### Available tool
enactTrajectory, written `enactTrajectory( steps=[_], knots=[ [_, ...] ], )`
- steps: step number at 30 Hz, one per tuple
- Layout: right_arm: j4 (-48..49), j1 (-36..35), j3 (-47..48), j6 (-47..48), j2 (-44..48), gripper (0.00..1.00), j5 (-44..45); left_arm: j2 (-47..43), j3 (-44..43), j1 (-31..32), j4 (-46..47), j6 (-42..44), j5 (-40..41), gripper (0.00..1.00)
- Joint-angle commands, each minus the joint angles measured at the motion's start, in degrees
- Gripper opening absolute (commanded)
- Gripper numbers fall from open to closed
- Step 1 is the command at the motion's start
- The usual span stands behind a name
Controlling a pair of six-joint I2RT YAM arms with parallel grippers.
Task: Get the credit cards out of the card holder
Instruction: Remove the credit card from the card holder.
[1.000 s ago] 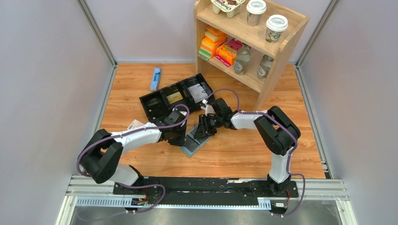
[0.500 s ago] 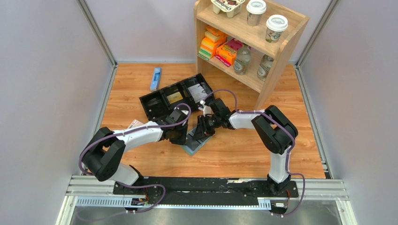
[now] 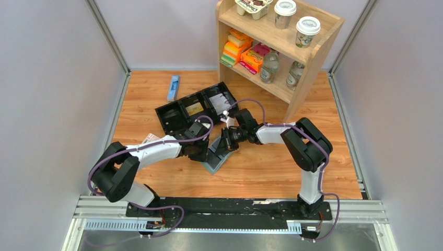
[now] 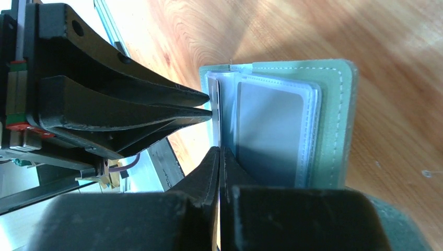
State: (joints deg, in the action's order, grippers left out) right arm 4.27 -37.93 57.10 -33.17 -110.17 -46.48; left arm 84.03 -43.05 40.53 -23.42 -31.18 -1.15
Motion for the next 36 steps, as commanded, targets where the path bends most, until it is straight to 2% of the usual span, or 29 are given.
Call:
enactTrajectory(
  steps=[1,7,10,17,26,36],
  knots=[
    [5.0,-1.5,0.1,-1.6,2.8,0.00,-6.2,1.6,-0.1,0.2,1.6,1.9,3.3,0.24],
    [3.3,-1.9,-0.1,-1.1,3.1,0.00,-4.9,1.4,-0.7,0.2,0.4,3.0,4.6,0.23],
    [3.1,-1.9,-0.4,-1.2,4.0,0.05,-4.7,1.0,-0.8,0.2,-0.2,3.5,5.6,0.23],
    [2.5,-2.2,0.0,-1.5,6.3,0.09,-4.9,0.3,-0.8,0.2,-0.8,4.2,6.2,0.22],
    [-1.2,-4.1,2.1,-0.5,1.7,0.09,-1.2,-0.4,-0.2,0.2,0.7,3.5,4.9,0.22],
    [-2.2,-4.3,3.8,-1.3,-1.8,0.17,0.5,0.1,0.8,0.3,2.9,2.4,3.3,0.22]
  ],
)
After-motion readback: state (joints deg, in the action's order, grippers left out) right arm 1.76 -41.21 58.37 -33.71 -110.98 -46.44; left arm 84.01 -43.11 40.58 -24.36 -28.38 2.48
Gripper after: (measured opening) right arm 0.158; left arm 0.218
